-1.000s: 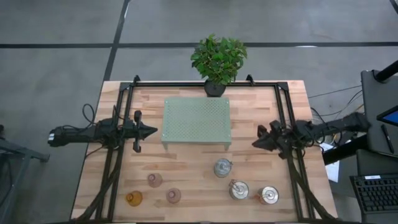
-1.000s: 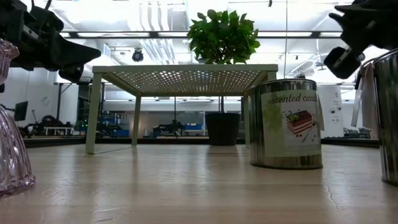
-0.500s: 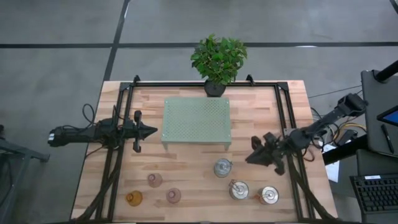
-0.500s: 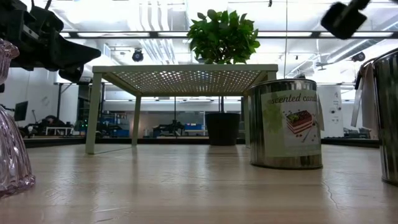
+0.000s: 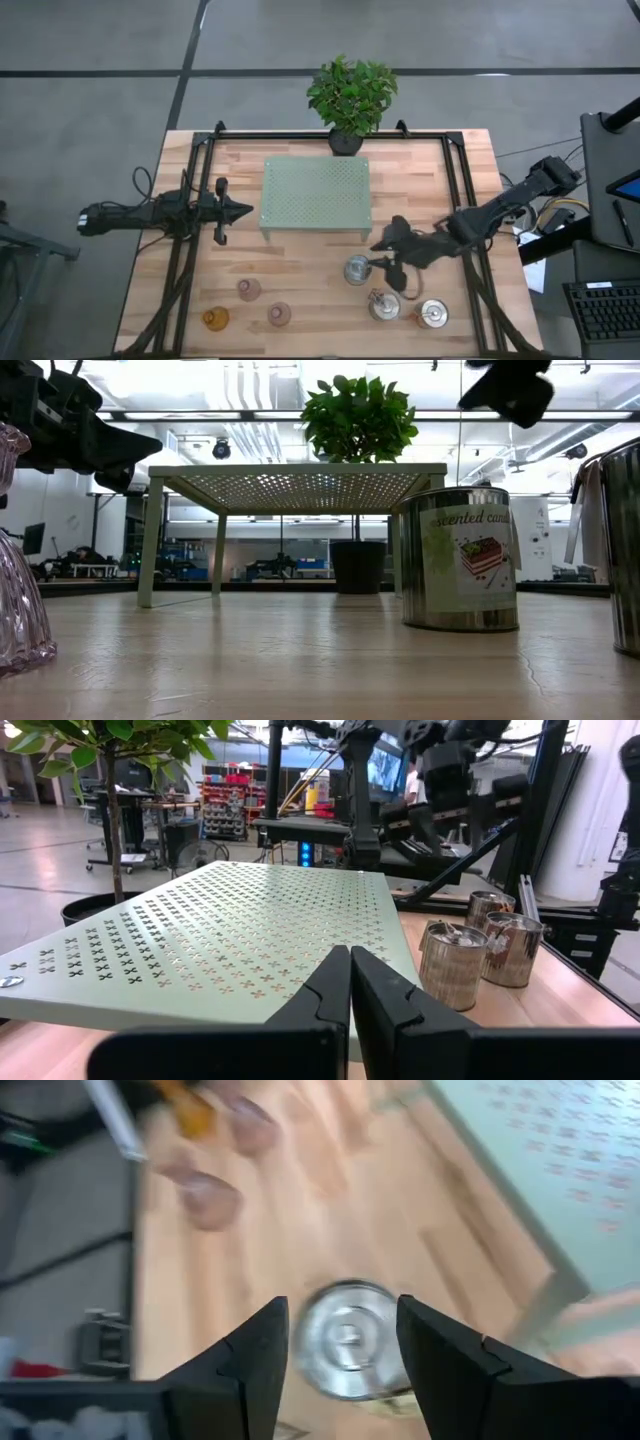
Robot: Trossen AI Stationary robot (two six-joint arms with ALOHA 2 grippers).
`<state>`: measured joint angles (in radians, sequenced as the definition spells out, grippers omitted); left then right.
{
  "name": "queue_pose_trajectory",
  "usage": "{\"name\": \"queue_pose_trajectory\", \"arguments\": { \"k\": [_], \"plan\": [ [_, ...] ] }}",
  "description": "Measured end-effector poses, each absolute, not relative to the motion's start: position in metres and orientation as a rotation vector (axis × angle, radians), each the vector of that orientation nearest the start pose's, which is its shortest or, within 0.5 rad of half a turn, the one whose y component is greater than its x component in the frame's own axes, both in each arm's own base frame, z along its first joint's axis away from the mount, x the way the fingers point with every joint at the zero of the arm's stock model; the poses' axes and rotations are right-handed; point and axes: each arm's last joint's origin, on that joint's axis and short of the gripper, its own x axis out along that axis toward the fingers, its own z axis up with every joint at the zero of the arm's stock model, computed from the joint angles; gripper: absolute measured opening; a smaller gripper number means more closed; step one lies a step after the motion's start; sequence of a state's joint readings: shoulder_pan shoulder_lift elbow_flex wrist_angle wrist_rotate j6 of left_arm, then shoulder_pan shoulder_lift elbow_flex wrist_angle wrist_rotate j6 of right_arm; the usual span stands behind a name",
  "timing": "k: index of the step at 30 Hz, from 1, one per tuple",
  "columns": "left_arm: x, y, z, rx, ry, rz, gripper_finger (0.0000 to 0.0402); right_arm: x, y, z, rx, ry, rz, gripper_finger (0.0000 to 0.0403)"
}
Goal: Pick & Place candle stick holders
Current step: Put the silver scented candle on the shelf
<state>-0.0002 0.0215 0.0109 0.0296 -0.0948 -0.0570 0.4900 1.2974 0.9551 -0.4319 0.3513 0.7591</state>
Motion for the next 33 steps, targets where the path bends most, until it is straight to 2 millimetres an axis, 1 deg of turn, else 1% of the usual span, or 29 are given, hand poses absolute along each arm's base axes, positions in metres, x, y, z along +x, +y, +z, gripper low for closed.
{"name": "queue_pose_trajectory", "arguments": {
  "k": [2, 7, 11, 15, 18, 23, 26, 29, 33],
  "plan": [
    [0.098, 0.003, 0.168, -0.058, -0.022, 0.094, 0.001, 0.252, 0.122, 0.265, 0.37, 0.773, -0.175, 0.0183],
    [0.098, 0.003, 0.168, -0.058, -0.022, 0.094, 0.001, 0.28, 0.135, 0.265, 0.292, 0.944, -0.174, 0.0177],
    [0.098, 0.003, 0.168, -0.058, -0.022, 0.094, 0.001, 0.296, 0.142, 0.266, 0.264, 1.006, -0.194, 0.0171],
    [0.098, 0.003, 0.168, -0.058, -0.022, 0.094, 0.001, 0.311, 0.145, 0.261, 0.29, 1.055, -0.163, 0.0174],
    [0.098, 0.003, 0.168, -0.058, -0.022, 0.093, 0.001, 0.316, 0.143, 0.254, 0.29, 1.08, -0.178, 0.0176],
    [0.098, 0.003, 0.168, -0.058, -0.022, 0.094, 0.001, 0.317, 0.134, 0.245, 0.28, 1.132, -0.228, 0.0171],
    [0.098, 0.003, 0.168, -0.058, -0.022, 0.094, 0.001, 0.317, 0.13, 0.243, 0.282, 1.135, -0.239, 0.0166],
    [0.098, 0.003, 0.168, -0.058, -0.022, 0.094, 0.001, 0.317, 0.127, 0.242, 0.283, 1.137, -0.246, 0.0163],
    [0.098, 0.003, 0.168, -0.058, -0.022, 0.094, 0.001, 0.318, 0.126, 0.232, 0.275, 1.158, -0.258, 0.0162]
  ]
}}
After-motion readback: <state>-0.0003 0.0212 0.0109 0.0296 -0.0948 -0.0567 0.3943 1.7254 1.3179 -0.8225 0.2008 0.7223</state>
